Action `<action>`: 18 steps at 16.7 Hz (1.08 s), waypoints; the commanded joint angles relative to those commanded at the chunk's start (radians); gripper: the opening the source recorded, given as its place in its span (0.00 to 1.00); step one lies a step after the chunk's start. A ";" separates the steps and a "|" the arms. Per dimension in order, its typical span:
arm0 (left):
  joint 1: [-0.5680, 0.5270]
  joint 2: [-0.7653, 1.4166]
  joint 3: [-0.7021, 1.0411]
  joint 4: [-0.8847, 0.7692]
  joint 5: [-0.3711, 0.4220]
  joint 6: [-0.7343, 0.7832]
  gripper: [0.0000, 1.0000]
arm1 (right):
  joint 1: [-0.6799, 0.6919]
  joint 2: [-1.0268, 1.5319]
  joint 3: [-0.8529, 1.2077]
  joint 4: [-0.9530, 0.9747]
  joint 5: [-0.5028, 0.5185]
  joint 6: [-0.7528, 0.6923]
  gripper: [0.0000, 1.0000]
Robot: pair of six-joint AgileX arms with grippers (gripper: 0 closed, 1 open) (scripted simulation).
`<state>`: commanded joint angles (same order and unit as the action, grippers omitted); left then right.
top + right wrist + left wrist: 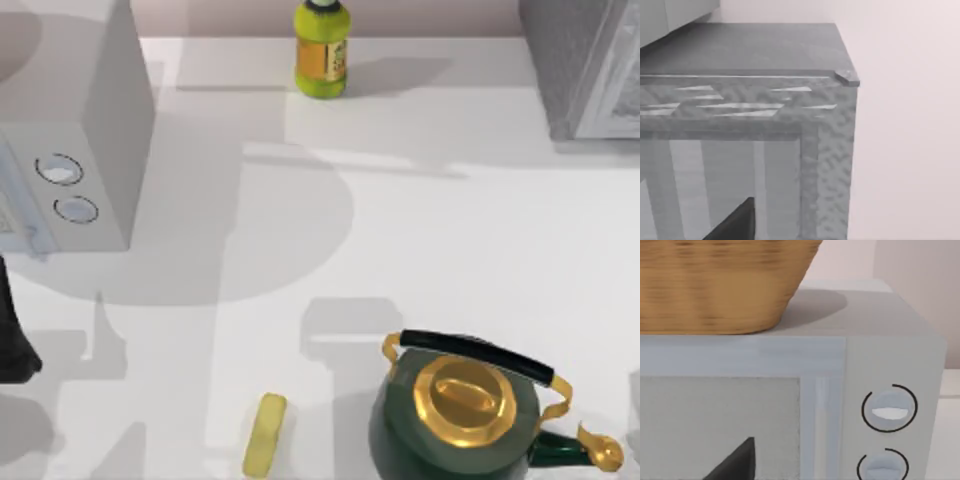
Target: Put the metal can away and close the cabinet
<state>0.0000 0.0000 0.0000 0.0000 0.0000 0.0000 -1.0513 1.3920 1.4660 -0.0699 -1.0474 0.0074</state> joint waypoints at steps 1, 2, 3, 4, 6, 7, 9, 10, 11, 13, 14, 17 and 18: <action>0.000 0.000 0.000 0.000 0.000 0.000 1.00 | 0.002 -0.012 0.062 -0.077 0.003 0.001 1.00; 0.000 0.000 0.000 0.000 0.000 0.000 1.00 | 0.003 -0.022 0.118 -0.144 0.005 0.003 1.00; 0.000 0.000 0.000 0.000 0.000 0.000 1.00 | 0.005 -0.032 0.167 -0.200 0.008 0.005 1.00; 0.000 0.000 0.000 0.000 0.000 0.000 1.00 | 0.007 -0.039 0.207 -0.245 0.011 0.007 1.00; 0.000 0.000 0.000 0.000 0.000 0.000 1.00 | 0.009 -0.049 0.261 -0.304 0.015 0.012 1.00; 0.000 0.000 0.000 0.000 0.000 0.000 1.00 | 0.010 -0.052 0.273 -0.318 0.016 0.014 1.00; 0.000 0.000 0.000 0.000 0.000 0.000 1.00 | 0.010 -0.052 0.277 -0.321 0.017 0.015 1.00; 0.000 0.000 0.000 0.000 0.000 0.000 1.00 | 0.010 -0.052 0.277 -0.321 0.017 0.015 1.00; 0.000 0.000 0.000 0.000 0.000 0.000 1.00 | 0.010 -0.052 0.277 -0.321 0.017 0.015 1.00; 0.000 0.000 0.000 0.000 0.000 0.000 1.00 | 0.008 -0.050 0.277 -0.318 0.016 0.014 1.00; 0.000 0.000 0.000 0.000 0.000 0.000 1.00 | 0.019 -0.051 0.279 -0.318 0.026 0.012 1.00; 0.000 0.000 0.000 0.000 0.000 0.000 1.00 | 0.115 -0.053 0.282 -0.320 0.116 0.000 1.00; 0.000 0.000 0.000 0.000 0.000 0.000 1.00 | 0.166 -0.053 0.281 -0.323 0.164 -0.003 1.00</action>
<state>0.0000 0.0000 0.0000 0.0000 0.0000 0.0000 -0.8850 1.3390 1.7475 -0.3930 -0.8835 0.0040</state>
